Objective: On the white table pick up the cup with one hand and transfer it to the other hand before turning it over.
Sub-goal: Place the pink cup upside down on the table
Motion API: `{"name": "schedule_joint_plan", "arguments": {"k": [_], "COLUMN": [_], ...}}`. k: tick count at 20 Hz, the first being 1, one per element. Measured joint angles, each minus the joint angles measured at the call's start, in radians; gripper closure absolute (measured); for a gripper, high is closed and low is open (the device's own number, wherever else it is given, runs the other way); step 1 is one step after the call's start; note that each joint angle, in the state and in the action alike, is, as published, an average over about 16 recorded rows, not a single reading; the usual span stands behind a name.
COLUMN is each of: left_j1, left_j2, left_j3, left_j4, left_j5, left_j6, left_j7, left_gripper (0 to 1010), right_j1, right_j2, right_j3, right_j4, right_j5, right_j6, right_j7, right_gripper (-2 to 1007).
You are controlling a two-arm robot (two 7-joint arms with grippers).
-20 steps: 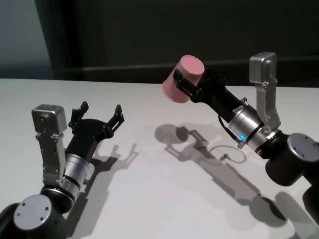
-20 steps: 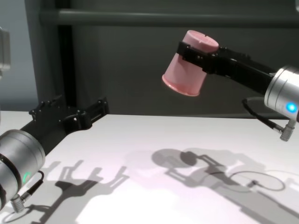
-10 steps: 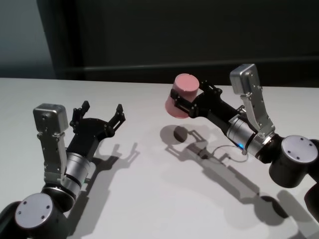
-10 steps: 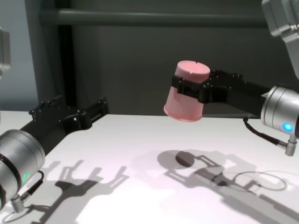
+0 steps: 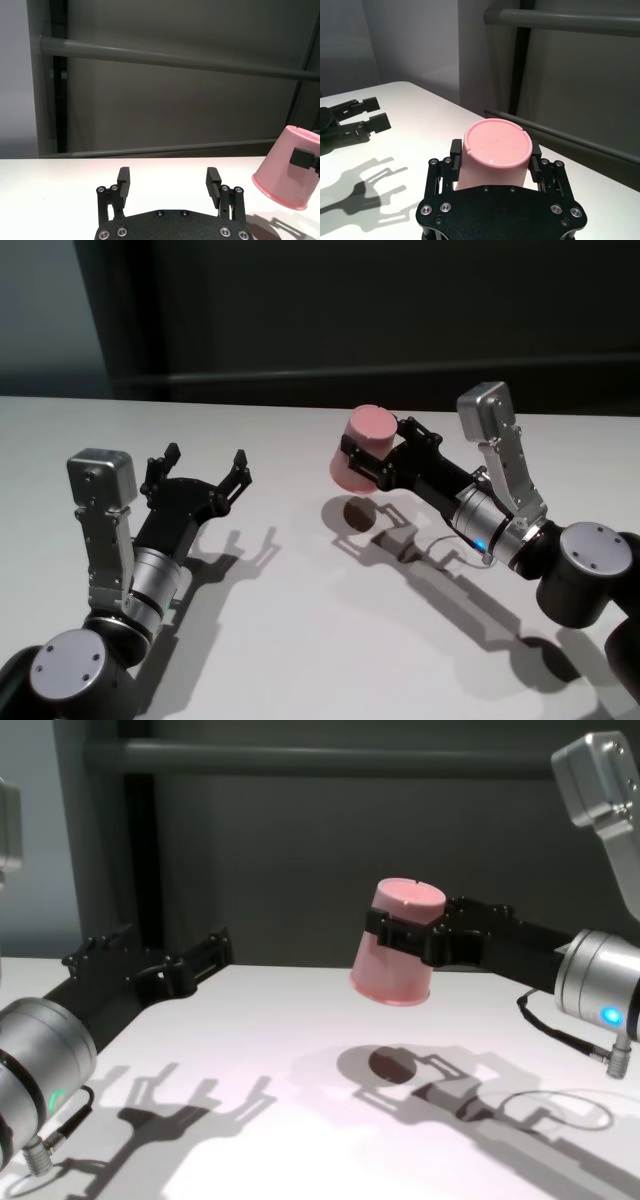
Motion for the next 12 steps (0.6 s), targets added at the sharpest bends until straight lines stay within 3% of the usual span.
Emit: {"name": "schedule_joint_plan", "arguments": {"k": [12], "left_j1": [0.0], "left_j2": [0.0], "left_j3": [0.0], "left_j4": [0.0], "left_j5": [0.0], "left_j6": [0.0], "left_j7": [0.0], "left_gripper": [9], "right_j1": [-0.01], "right_j2": [-0.042], "right_j3": [0.011], "right_j4": [0.052], "right_j5": [0.005], "right_j6": [0.01], "right_j7": [0.036], "right_gripper": [245]}}
